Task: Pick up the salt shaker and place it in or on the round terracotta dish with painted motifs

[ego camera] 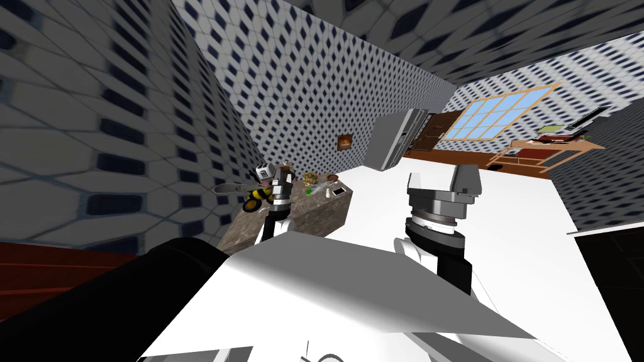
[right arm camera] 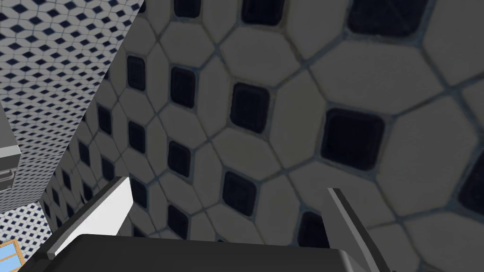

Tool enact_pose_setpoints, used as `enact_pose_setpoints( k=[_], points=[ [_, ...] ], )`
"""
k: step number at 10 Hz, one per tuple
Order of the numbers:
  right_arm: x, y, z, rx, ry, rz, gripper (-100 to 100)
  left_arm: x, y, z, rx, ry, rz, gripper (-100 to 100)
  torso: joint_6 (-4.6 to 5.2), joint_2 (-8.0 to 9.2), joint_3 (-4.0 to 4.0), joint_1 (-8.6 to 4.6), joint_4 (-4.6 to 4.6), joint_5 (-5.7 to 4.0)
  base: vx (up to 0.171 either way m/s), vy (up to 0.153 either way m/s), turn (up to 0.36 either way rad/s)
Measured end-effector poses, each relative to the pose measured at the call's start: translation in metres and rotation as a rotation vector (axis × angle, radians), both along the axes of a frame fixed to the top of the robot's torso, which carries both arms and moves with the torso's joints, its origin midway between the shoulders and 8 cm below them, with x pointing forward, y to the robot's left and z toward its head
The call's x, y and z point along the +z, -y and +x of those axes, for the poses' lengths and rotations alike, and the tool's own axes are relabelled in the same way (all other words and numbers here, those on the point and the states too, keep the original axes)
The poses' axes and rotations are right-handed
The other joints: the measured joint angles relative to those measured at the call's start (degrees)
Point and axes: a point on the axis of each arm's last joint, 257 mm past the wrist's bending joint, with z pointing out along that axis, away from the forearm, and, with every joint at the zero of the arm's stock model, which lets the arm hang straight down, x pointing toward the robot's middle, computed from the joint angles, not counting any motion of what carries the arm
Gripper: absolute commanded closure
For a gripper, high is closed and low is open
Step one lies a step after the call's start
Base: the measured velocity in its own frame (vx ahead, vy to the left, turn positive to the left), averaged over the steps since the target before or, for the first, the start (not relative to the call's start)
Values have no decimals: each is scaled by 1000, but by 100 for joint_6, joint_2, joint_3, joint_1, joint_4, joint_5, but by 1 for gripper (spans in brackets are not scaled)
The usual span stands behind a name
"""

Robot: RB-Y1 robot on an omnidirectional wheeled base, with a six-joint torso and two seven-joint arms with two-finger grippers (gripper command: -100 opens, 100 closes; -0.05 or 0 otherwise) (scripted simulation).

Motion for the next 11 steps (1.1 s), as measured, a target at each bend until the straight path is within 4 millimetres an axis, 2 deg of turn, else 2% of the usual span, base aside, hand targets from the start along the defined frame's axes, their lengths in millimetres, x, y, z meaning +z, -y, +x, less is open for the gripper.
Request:
enact_pose_setpoints(
  k=[4, 11],
  points=[
    [0, 0, 0, 0, 0, 0, 0, -20, 8, 11, -2, -58, 112, -100, 0, 11, 6, -5, 2, -1, -35, -20, 1],
    [0, 0, 0, 0, 0, 0, 0, -95, 12, 36, 51, -226, 380, -100, 0, 24, 14, -18, 6, -4, -66, -44, 8]
  ],
)
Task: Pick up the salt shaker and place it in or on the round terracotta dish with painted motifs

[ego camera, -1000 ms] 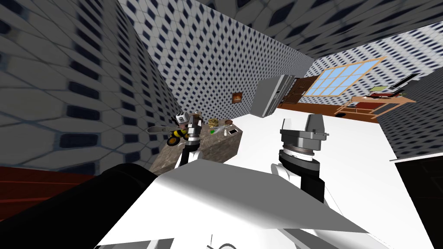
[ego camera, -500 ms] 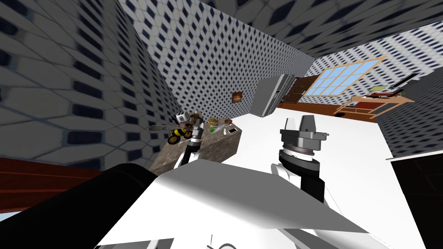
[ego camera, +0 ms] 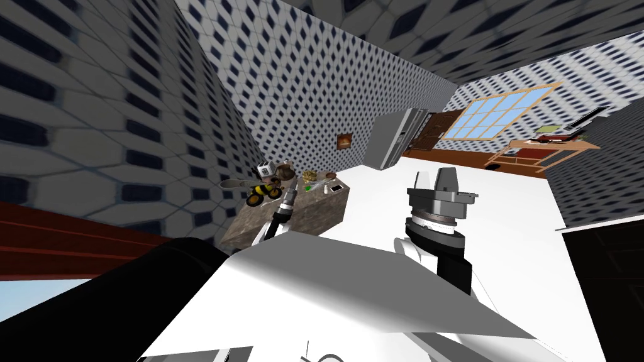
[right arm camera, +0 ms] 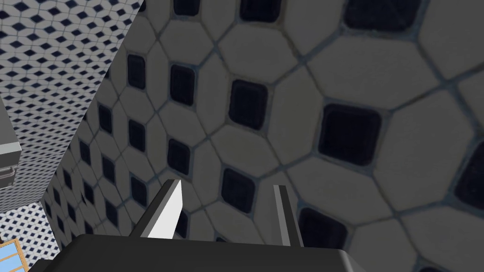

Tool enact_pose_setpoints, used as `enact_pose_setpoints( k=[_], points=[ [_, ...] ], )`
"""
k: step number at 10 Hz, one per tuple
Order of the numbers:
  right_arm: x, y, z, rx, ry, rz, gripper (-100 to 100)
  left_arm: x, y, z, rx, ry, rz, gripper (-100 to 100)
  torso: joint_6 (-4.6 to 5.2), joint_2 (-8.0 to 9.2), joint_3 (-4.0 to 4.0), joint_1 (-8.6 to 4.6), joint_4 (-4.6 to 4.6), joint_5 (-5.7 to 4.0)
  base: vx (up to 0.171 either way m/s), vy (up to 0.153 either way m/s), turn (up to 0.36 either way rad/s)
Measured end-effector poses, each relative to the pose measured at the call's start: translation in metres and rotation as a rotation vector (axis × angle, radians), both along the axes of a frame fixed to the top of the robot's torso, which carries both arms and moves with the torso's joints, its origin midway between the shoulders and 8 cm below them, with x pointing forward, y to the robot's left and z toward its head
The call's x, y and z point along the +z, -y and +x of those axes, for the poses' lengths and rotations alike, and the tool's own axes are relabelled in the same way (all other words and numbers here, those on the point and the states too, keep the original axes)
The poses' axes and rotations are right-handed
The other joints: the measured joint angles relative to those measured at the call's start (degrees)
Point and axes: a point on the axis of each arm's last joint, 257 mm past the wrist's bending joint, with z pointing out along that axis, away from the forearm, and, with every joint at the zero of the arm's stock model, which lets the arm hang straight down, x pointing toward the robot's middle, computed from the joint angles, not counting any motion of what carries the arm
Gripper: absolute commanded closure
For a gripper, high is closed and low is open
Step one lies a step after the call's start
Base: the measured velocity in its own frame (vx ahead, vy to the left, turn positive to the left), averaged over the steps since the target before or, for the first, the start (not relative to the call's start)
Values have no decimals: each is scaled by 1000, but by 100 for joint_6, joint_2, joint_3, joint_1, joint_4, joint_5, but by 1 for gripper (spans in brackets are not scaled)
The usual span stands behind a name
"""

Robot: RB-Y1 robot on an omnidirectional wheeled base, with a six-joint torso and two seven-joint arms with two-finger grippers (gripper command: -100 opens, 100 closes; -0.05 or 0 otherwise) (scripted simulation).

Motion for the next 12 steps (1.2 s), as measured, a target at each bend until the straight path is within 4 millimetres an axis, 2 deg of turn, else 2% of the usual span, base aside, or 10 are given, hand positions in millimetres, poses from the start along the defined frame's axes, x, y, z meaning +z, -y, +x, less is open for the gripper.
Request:
enact_pose_setpoints(
  k=[6, 12],
  points=[
    [0, 0, 0, 0, 0, 0, 0, -66, -1, 12, 38, -121, 219, -100, 0, -14, -8, 5, -3, 1, -36, -43, -16],
    [0, 0, 0, 0, 0, 0, 0, -126, -7, 28, 55, -220, 456, -100, 1, -48, -27, 22, -10, 4, 43, -5, -79]
  ],
)
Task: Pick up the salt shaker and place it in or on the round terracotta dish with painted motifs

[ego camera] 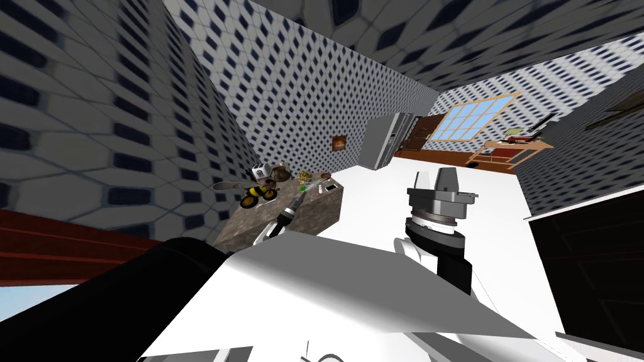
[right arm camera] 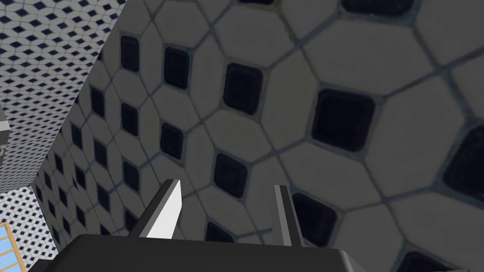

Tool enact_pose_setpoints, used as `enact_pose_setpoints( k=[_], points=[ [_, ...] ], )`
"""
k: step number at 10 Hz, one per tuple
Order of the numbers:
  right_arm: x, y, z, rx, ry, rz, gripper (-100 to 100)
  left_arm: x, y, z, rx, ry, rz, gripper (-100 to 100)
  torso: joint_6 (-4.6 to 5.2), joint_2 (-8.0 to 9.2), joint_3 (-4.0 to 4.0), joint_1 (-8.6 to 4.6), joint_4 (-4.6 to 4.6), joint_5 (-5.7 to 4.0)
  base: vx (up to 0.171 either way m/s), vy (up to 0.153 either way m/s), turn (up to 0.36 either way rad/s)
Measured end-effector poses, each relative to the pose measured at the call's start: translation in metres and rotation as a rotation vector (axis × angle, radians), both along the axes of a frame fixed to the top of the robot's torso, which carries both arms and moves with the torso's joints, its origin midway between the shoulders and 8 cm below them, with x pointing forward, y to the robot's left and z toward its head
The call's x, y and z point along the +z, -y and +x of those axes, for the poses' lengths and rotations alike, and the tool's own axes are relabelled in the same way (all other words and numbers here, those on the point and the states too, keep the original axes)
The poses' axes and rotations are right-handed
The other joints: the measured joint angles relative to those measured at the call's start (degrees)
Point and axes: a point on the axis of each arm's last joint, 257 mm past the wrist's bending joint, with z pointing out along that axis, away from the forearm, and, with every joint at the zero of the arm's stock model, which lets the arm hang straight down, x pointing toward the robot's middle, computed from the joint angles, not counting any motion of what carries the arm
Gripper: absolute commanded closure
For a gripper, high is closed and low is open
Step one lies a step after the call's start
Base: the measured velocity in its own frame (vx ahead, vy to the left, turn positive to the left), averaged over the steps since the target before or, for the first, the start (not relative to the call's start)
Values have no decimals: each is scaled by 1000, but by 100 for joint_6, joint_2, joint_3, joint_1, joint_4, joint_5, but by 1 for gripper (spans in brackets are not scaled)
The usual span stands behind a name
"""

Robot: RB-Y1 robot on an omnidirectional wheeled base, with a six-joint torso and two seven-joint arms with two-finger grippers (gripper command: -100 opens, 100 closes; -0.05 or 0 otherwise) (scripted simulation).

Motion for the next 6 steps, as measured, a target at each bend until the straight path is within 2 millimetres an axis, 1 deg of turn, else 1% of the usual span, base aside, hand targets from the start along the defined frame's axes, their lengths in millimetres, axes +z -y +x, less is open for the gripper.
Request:
enact_pose_setpoints(
  k=[1, 2, 3, 6],
  points=[
    [0, 0, 0, 0, 0, 0, 0, -11, -1, 1, 1, -18, 42, -100, 0, -5, -3, 4, -1, 1, 87, 22, -112],
    [0, 0, 0, 0, 0, 0, 0, -25, -4, 3, 2, -36, 84, -100, 0, -10, -6, 6, -2, 2, 99, 23, -126],
    [0, 0, 0, 0, 0, 0, 0, -34, -1, 5, -2, -48, 126, -100, 1, -15, -9, 5, -3, 1, 107, 36, -134],
    [0, 0, 0, 0, 0, 0, 0, -68, -2, 14, -7, -95, 257, -100, -1, -19, -11, 6, -4, 1, 100, 27, -143]
  ],
)
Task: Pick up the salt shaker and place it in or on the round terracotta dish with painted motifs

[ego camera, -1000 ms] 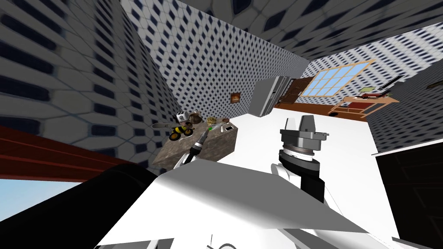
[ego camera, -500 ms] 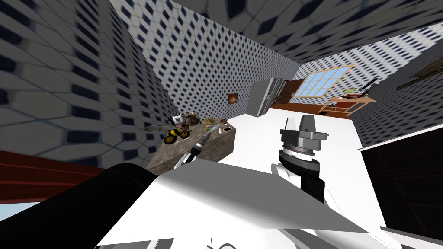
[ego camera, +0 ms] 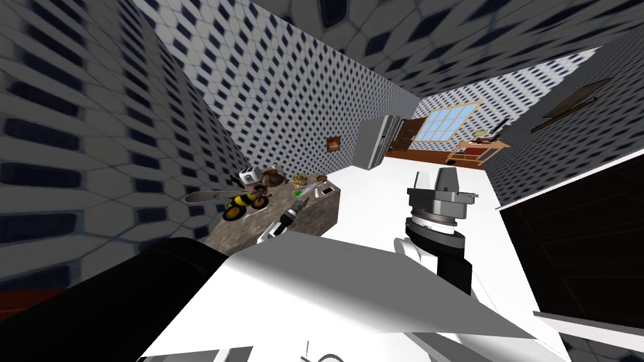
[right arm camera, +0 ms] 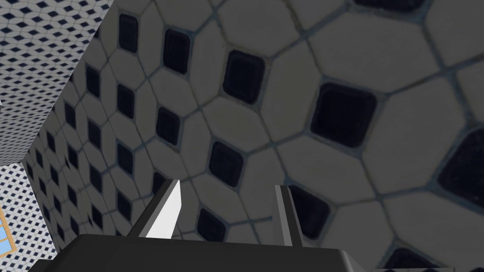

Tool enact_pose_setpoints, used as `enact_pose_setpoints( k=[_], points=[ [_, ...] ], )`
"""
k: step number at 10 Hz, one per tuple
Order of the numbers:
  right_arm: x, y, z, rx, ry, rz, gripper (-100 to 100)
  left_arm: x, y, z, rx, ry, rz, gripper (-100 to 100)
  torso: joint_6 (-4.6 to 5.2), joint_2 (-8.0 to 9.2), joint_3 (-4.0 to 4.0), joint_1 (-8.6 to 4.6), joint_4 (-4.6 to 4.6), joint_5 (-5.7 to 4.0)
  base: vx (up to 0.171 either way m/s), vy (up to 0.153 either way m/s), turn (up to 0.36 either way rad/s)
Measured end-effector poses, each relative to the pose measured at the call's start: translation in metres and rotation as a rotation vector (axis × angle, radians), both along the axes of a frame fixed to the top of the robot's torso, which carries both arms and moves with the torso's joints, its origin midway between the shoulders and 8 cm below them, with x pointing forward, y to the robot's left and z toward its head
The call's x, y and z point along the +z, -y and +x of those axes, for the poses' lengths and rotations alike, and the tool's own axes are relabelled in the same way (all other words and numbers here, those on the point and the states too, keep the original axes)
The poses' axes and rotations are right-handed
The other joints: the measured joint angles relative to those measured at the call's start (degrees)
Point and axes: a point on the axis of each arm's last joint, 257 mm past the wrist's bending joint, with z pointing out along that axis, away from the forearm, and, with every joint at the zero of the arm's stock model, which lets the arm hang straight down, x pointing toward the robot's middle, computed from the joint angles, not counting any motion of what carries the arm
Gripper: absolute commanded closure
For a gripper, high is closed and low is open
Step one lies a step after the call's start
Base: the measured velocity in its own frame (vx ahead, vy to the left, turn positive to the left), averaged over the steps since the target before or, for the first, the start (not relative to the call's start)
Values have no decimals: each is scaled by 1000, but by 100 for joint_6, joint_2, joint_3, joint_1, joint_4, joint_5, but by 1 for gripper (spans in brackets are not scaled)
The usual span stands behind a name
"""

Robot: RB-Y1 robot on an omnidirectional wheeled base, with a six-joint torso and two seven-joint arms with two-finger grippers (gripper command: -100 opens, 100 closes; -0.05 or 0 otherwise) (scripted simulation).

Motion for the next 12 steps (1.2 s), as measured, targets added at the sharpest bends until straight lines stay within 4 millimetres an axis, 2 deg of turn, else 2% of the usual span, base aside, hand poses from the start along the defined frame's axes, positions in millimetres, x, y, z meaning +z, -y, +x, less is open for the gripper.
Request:
enact_pose_setpoints(
  k=[8, 9, 10, 11, 12],
  points=[
    [0, 0, 0, 0, 0, 0, 0, -68, -8, 12, -43, -88, 296, -100, -3, 5, 1, -24, 0, -5, 84, 5, -112],
    [0, 0, 0, 0, 0, 0, 0, -69, -8, 12, -44, -89, 301, 0, -5, 28, 15, -22, 5, -6, 0, 0, 0],
    [0, 0, 0, 0, 0, 0, 0, -69, -8, 12, -43, -88, 301, -100, -4, 37, 20, -19, 7, -5, 0, 0, 0],
    [0, 0, 0, 0, 0, 0, 0, -69, -8, 12, -43, -88, 301, 100, -4, 41, 23, -18, 8, -5, 0, 0, 0],
    [0, 0, 0, 0, 0, 0, 0, -69, -8, 12, -43, -88, 301, 100, -4, 42, 24, -18, 8, -4, 0, 0, 0]
  ],
)
